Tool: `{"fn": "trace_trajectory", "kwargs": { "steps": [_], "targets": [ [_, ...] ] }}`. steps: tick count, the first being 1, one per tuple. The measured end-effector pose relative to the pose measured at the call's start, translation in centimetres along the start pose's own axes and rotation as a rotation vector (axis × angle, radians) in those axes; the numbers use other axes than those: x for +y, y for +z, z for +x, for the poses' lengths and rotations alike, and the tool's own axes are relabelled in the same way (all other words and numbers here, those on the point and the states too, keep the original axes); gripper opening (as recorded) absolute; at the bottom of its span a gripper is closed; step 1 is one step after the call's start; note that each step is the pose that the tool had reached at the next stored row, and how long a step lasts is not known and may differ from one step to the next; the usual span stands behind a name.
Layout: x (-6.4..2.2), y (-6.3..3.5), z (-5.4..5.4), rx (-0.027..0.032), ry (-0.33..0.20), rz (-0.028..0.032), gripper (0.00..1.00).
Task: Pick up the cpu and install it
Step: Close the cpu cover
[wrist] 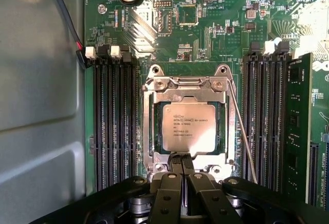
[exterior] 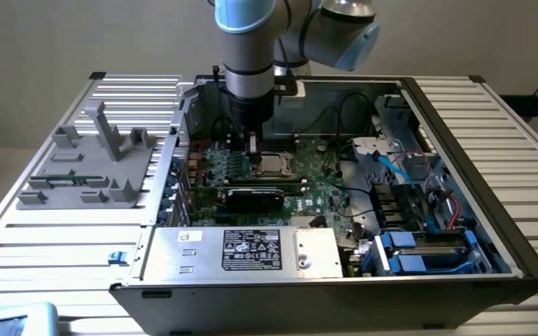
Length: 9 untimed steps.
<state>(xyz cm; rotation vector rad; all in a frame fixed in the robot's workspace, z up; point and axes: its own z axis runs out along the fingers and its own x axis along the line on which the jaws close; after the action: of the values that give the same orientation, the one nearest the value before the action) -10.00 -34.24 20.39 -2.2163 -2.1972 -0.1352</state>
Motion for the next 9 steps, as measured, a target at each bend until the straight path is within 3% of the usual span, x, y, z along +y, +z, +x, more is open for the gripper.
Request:
{"fn": "trace_trajectory", "kwargs": {
  "steps": [9],
  "targets": [
    [-0.41, 0.07, -0.03, 0.0001, -0.001, -0.0146, 0.11]
  ]
}}
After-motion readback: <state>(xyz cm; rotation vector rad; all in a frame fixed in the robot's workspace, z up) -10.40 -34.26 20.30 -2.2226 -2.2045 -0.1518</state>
